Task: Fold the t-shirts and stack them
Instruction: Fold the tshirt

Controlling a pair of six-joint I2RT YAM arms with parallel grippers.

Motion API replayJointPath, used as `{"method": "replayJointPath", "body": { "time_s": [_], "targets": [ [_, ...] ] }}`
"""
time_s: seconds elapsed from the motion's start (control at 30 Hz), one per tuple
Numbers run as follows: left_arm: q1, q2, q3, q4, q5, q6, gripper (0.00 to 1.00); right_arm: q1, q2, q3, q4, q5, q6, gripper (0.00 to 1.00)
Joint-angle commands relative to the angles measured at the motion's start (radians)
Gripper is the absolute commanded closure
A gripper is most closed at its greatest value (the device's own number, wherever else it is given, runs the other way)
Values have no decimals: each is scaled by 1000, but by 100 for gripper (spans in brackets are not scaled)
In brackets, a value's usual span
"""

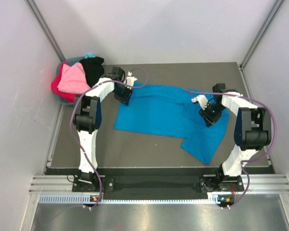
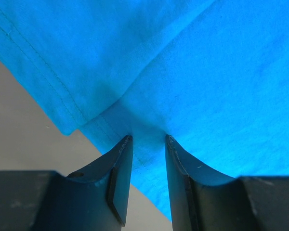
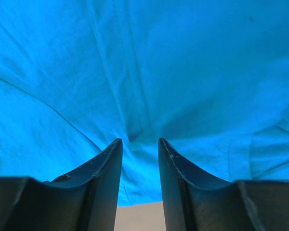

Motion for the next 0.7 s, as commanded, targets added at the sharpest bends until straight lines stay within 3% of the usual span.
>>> {"method": "replayJointPath", "body": {
  "time_s": [0.0,0.33,0.5,0.67],
  "targets": [
    [-2,-32,14,1,-6,-6,61,21,13,-7,15,-8,-4,64],
    [-2,-31,14,5,-15,-6,61,32,10,-41,26,11,5,74],
    [-2,-29,15,5,-15,-9,61,30,-2,-58,57,52,16,93],
    [-2,-25,14,8,-12,-8,61,30,-47,-56,57,61,25,98]
  ]
}}
